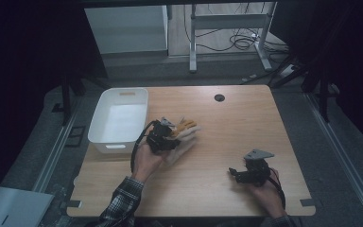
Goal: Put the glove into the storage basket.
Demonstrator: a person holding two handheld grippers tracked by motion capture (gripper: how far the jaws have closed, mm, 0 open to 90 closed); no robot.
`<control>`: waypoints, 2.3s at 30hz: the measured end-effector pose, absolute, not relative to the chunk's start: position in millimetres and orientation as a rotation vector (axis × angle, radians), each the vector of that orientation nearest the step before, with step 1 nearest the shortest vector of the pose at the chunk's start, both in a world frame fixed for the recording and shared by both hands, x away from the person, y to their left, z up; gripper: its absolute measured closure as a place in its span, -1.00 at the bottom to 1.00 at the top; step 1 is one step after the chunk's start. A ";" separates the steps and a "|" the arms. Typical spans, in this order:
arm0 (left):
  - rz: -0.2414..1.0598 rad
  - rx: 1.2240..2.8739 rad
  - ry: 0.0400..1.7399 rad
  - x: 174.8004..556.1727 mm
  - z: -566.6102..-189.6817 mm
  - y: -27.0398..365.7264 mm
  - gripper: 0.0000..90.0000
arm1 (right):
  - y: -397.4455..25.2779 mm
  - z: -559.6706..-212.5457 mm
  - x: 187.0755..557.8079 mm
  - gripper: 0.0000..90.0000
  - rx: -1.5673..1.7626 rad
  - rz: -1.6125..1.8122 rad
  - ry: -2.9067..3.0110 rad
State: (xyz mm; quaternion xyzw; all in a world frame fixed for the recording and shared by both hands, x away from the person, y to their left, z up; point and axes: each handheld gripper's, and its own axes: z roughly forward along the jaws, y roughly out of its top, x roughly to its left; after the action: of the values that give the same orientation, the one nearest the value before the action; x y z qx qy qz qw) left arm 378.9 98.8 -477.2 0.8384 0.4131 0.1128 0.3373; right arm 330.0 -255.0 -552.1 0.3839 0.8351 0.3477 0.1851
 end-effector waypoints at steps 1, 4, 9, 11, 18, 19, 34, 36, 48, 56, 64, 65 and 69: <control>0.298 2.185 1.080 379.5 -475.5 100.0 0.45 | -255.0 -552.1 330.0 -0.62 1.082 0.980 2.353; 0.306 2.182 1.091 382.1 -470.1 104.4 0.45 | -255.0 -552.1 330.0 -0.62 1.081 0.980 2.353; 0.315 2.168 1.118 387.7 -459.8 114.1 0.45 | -255.0 -552.1 330.0 -0.62 1.082 0.980 2.353; 0.320 2.161 1.130 389.8 -455.8 117.8 0.45 | -255.0 -552.1 330.0 -0.62 1.082 0.980 2.354; 0.344 2.140 1.176 397.8 -440.0 133.5 0.45 | -255.0 -552.3 330.1 -0.62 1.081 0.982 2.352; 0.350 2.136 1.185 399.0 -437.6 136.1 0.45 | -254.9 -552.3 330.1 -0.62 1.081 0.982 2.352; 0.422 2.043 1.319 414.7 -408.4 185.1 0.45 | -254.9 -552.3 330.1 -0.62 1.081 0.982 2.352; 0.434 2.037 1.335 416.5 -406.4 191.5 0.45 | -254.9 -552.3 330.1 -0.62 1.081 0.982 2.352; 0.490 1.964 1.446 424.2 -400.3 232.5 0.45 | -255.0 -552.3 330.1 -0.62 1.080 0.982 2.352; 0.512 1.916 1.512 430.6 -408.1 257.6 0.45 | -255.0 -552.3 330.1 -0.62 1.080 0.982 2.352; 0.495 1.886 1.548 443.8 -429.5 269.8 0.44 | -255.0 -552.3 330.1 -0.62 1.081 0.982 2.352; 0.493 1.885 1.550 445.6 -432.7 270.5 0.44 | -254.9 -552.3 330.0 -0.62 1.082 0.982 2.352; 0.482 1.881 1.554 452.9 -446.1 272.5 0.44 | -254.9 -552.2 330.0 -0.62 1.082 0.982 2.352</control>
State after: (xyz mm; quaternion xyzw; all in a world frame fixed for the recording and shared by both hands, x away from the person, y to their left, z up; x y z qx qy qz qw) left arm 452.9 272.5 -446.1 0.7161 0.5917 0.1837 0.3216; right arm 330.0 -254.9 -552.2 0.3841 0.8347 0.3485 0.1851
